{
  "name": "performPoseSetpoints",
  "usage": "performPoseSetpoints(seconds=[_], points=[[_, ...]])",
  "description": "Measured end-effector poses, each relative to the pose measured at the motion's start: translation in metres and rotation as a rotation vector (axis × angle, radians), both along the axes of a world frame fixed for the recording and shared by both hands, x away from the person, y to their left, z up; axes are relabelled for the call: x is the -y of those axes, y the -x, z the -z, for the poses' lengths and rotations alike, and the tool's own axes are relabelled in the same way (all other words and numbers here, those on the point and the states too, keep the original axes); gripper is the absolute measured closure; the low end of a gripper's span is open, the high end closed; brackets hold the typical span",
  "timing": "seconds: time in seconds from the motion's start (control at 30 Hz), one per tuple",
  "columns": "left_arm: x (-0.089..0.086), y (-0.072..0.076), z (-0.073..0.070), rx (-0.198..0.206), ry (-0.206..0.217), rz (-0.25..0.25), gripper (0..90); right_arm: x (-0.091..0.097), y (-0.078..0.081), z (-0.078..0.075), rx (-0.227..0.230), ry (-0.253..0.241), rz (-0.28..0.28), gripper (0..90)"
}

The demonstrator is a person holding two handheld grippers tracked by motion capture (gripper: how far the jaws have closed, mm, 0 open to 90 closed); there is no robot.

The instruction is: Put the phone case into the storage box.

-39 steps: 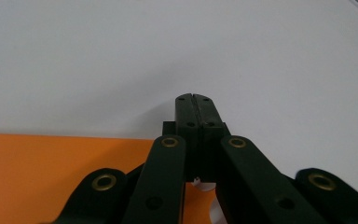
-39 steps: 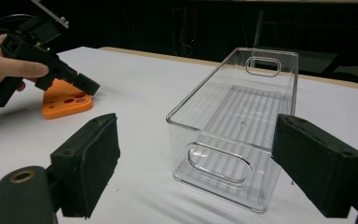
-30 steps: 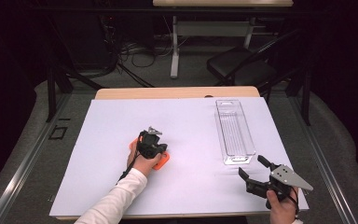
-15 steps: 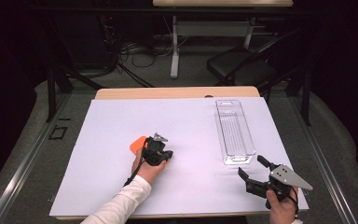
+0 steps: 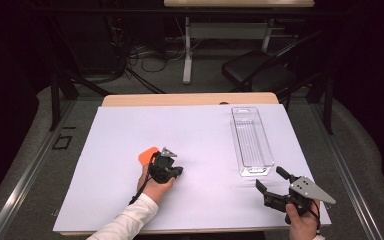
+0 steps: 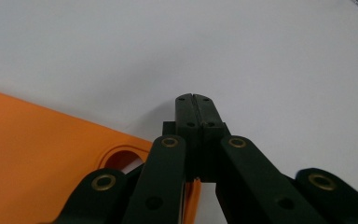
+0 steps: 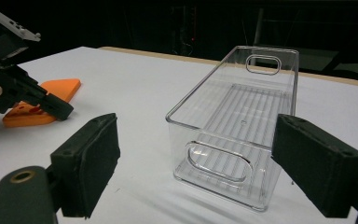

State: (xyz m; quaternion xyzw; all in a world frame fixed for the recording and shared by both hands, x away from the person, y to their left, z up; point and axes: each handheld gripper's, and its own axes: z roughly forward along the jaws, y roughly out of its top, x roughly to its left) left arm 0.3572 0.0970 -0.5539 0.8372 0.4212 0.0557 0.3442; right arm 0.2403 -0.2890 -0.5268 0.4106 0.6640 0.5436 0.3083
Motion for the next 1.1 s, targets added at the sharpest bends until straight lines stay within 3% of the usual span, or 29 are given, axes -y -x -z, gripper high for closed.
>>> performPoseSetpoints(seconds=[0.67, 0.8, 0.87, 1.1], points=[[-0.040, 0.030, -0.002, 0.007, -0.033, -0.013, 90.0, 0.000, 0.001, -0.001, -0.002, 0.004, -0.004, 14.4], [-0.048, 0.033, 0.000, 0.010, -0.010, -0.036, 90.0, 0.000, 0.001, -0.001, 0.002, 0.000, -0.003, 14.4], [-0.052, 0.034, -0.001, 0.012, -0.021, -0.027, 90.0, 0.000, 0.002, -0.001, 0.001, 0.003, -0.002, 14.4], [-0.067, 0.038, -0.001, 0.003, -0.013, -0.064, 90.0, 0.000, 0.002, -0.001, 0.005, 0.002, -0.002, 14.4]])
